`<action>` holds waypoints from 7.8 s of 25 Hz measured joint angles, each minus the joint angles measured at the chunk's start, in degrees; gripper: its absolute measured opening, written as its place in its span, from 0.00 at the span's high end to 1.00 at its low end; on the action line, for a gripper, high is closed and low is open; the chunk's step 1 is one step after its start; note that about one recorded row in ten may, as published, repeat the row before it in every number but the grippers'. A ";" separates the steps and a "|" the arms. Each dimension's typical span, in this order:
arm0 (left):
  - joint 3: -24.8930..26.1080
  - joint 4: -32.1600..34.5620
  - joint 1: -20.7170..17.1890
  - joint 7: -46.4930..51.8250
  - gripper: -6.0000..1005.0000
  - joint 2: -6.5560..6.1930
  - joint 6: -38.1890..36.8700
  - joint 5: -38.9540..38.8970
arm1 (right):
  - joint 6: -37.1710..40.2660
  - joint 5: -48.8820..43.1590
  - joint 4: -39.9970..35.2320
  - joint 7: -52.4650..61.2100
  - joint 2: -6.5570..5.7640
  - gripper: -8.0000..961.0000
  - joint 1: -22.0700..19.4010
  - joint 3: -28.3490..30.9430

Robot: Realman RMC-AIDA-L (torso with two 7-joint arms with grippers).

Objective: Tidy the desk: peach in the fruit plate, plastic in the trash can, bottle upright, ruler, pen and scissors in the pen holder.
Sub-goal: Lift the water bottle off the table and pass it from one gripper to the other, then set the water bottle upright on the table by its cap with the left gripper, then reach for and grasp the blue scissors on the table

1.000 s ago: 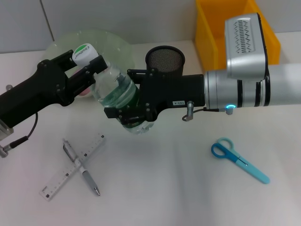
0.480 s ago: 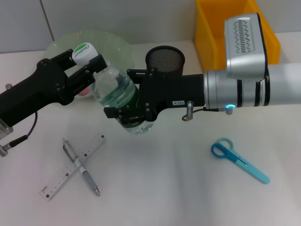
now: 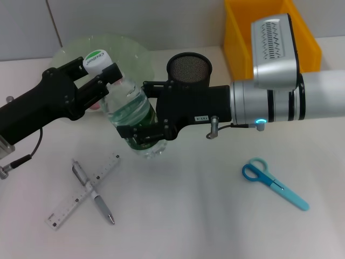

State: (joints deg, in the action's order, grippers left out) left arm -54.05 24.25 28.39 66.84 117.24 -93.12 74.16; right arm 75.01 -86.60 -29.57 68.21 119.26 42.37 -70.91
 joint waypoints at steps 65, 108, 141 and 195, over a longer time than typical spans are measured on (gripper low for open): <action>11.43 -3.92 -3.10 -22.37 0.55 1.29 17.58 -3.60 | -5.05 -0.84 -2.98 2.90 -0.01 0.16 -10.01 6.19; 11.14 -8.10 -1.40 -26.62 0.19 1.33 21.98 -5.86 | -5.75 -0.95 -2.85 2.68 -0.09 0.16 -8.51 6.22; 4.75 12.42 -8.87 5.90 0.19 1.30 -4.54 20.16 | -5.66 -1.31 -3.49 2.80 -0.17 0.16 -9.73 6.76; -8.57 14.18 -7.03 -4.68 0.20 1.07 4.18 22.78 | 21.34 -72.95 -37.56 89.49 0.34 0.18 -1.27 -13.01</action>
State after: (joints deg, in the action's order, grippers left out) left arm -62.61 38.43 21.36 62.16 118.30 -88.94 96.94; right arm 96.35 -159.55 -67.13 157.69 119.61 41.10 -83.92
